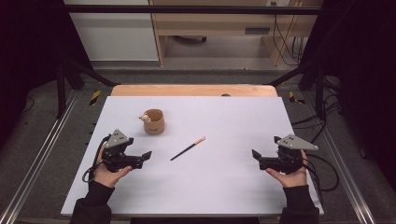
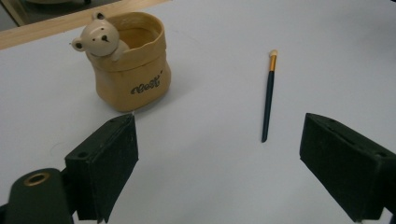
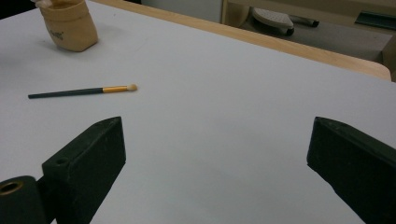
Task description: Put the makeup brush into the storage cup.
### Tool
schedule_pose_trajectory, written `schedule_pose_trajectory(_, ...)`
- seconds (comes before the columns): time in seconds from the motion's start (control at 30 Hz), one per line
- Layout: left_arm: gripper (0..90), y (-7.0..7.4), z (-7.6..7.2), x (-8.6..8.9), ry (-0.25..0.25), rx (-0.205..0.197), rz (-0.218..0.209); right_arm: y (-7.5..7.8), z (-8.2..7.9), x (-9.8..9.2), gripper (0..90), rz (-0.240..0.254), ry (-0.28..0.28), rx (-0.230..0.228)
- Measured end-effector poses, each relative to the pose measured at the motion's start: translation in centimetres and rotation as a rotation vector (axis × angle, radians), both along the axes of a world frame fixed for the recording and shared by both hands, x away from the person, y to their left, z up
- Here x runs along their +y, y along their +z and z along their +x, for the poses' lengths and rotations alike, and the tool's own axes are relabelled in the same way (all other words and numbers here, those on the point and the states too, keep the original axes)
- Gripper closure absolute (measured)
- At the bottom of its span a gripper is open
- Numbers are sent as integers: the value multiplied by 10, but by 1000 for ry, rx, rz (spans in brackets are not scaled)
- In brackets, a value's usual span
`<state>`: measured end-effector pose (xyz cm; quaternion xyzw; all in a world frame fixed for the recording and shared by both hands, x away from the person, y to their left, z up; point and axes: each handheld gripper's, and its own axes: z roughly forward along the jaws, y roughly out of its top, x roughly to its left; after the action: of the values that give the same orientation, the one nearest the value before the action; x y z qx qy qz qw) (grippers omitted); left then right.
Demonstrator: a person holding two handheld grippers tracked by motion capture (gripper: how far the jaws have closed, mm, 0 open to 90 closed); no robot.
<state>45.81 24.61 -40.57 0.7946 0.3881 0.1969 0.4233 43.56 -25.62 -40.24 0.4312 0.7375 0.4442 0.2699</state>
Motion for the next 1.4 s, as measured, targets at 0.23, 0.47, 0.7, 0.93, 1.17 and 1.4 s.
schedule_pose_trajectory(0.23, 111, 3, 4, -11, -25, 3, 19, 0, -1, 0, 47, -1, 1, 1)
schedule_pose_trajectory(0.47, 130, 7, 11, -24, -56, 12, 47, 0, 0, 2, 49, -9, 8, 2)
schedule_pose_trajectory(0.7, 133, 7, 16, -38, -77, 20, 62, -1, 0, 3, 50, -14, 14, 4)
schedule_pose_trajectory(0.93, 143, 7, 21, -51, -96, 23, 68, -2, 1, 4, 50, -12, 14, 6)
schedule_pose_trajectory(1.17, 148, 8, 26, -64, -116, 28, 90, -2, 1, 4, 50, -18, 13, 11)
schedule_pose_trajectory(1.4, 161, 9, 32, -77, -136, 36, 109, -2, 1, 4, 51, -17, 15, 12)
